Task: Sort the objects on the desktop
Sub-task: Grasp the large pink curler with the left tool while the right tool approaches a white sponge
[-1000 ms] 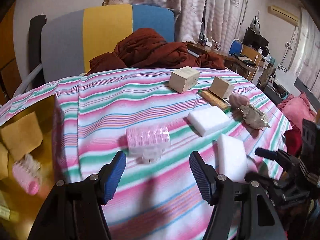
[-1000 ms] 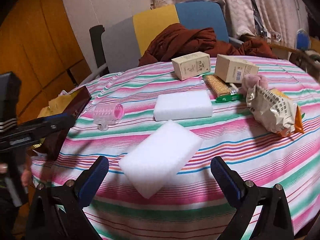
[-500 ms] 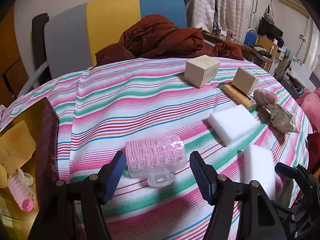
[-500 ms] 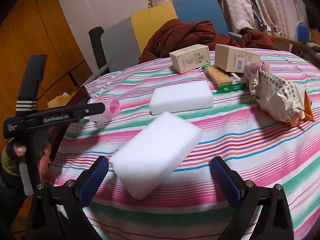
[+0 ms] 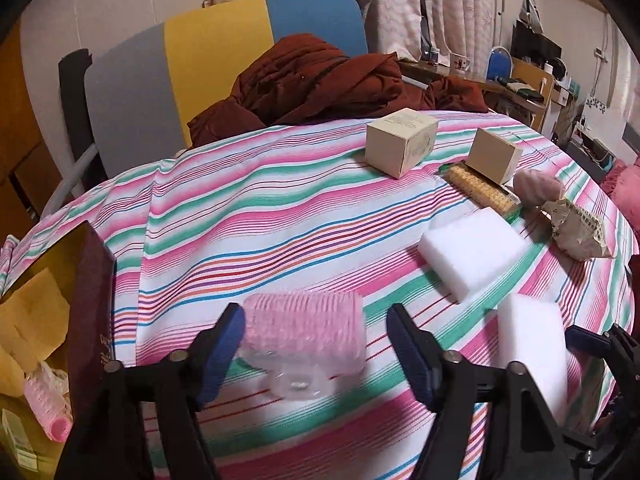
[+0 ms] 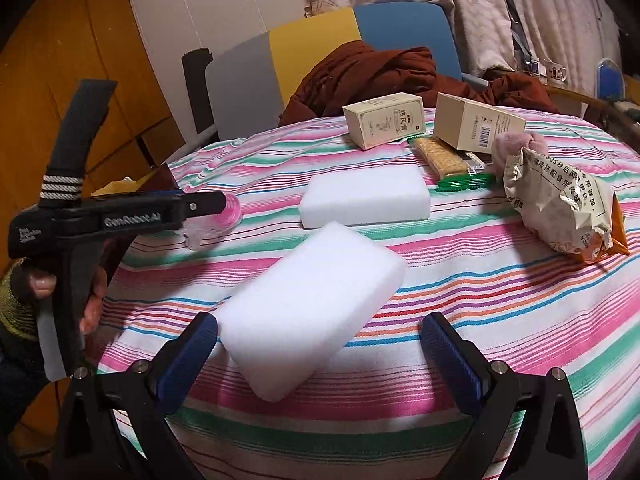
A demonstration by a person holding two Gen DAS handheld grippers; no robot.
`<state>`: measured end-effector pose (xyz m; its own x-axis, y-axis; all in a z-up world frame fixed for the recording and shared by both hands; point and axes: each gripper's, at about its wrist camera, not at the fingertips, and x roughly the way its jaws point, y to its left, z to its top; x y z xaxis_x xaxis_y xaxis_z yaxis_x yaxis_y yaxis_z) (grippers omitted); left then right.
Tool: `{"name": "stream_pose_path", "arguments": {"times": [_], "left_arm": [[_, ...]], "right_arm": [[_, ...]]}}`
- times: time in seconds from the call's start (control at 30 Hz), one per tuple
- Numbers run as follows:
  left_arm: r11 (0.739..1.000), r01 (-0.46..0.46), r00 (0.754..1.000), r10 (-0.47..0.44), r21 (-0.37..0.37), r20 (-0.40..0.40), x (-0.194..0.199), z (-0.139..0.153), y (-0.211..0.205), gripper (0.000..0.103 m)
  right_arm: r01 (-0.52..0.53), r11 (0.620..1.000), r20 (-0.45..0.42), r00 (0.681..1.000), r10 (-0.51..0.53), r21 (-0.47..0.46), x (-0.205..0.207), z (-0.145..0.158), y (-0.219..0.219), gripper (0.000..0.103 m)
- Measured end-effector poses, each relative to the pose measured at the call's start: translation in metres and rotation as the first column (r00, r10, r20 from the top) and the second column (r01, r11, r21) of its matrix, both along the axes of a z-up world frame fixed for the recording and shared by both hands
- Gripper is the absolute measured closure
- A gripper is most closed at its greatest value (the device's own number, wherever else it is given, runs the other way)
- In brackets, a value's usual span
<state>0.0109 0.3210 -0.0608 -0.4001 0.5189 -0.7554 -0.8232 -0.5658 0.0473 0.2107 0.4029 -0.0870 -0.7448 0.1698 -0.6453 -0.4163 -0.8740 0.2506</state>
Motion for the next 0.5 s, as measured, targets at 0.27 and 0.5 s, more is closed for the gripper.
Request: {"name": "stream_pose_path", "arguments": {"times": [0.27,0.5], "left_arm": [[1.0,0.021,0.997,-0.02,0.018,-0.076,0.004,0.007,-0.015,0.026],[0.997,0.081,0.996,-0.081,-0.004,-0.027,-0.004,-0.002,-0.014,0.026]], "right_arm": [[-0.004,1.0,0.01,1.0,0.004,0.013,-0.001,0.0,-0.001,0.0],[-0.001,1.0,0.008,1.0,0.001,0.029,-0.001,-0.001,-0.003,0.0]]}}
